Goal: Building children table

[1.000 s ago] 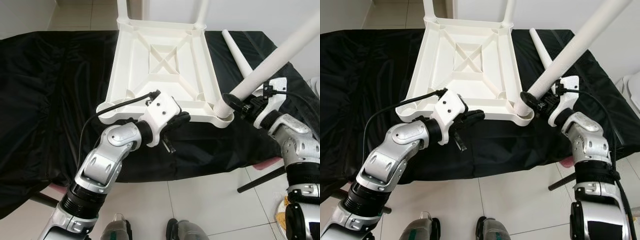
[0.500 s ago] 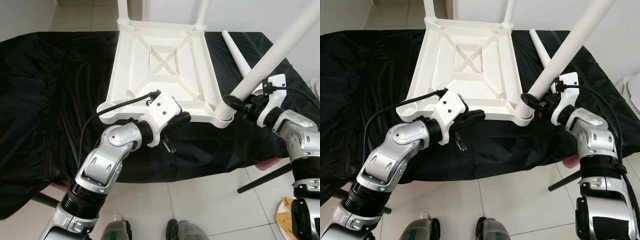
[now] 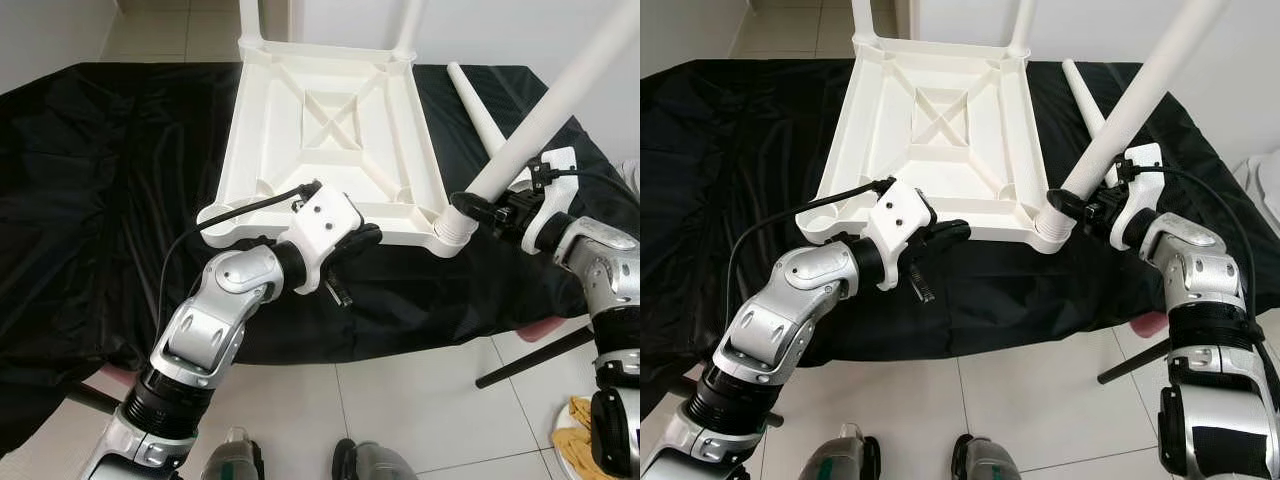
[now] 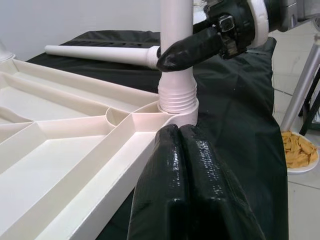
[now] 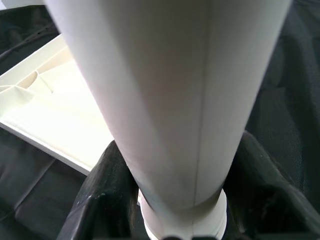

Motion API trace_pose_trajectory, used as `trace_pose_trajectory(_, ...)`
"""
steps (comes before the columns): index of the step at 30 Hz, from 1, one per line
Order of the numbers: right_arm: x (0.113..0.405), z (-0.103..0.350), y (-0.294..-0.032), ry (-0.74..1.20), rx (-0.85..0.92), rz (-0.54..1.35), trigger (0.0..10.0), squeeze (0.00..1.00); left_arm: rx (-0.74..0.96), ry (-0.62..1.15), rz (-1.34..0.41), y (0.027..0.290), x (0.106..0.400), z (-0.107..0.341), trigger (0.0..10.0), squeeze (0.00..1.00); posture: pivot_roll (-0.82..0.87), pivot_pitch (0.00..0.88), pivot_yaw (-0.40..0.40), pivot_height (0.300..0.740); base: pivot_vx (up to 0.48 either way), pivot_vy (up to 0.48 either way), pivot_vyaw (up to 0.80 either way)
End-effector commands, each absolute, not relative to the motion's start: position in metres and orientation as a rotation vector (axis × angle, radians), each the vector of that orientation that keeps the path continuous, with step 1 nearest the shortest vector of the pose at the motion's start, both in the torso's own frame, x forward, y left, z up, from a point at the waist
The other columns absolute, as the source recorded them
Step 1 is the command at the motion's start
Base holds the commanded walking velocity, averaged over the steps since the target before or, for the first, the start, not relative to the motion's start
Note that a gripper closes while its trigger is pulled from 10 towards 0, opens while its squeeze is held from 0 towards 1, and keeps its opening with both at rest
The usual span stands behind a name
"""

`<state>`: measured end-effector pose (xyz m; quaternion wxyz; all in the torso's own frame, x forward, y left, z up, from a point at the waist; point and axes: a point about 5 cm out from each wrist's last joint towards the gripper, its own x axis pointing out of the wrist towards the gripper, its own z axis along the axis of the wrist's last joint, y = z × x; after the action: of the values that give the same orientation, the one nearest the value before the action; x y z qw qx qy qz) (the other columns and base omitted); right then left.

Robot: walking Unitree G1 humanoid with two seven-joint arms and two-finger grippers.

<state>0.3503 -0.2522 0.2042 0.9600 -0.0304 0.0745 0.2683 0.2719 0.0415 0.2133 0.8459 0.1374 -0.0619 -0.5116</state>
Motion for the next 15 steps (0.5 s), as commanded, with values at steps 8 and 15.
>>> trace_pose_trajectory(8, 0.357, 0.165, -0.237, 0.264, 0.024, 0.461, 10.0, 0.00, 0.286, -0.136, -1.053, 0.040, 0.270, 0.214, 10.0, 0.00, 0.08, 0.106, -0.034, 0.740, 0.000, 0.000, 0.00)
trace_pose_trajectory(15, 0.366, 0.161, -0.231, 0.262, 0.046, 0.405, 10.0, 0.00, 0.285, -0.137, -1.055, 0.039, 0.269, 0.214, 10.0, 0.00, 0.08, 0.103, -0.035, 0.740, 0.000, 0.000, 0.00)
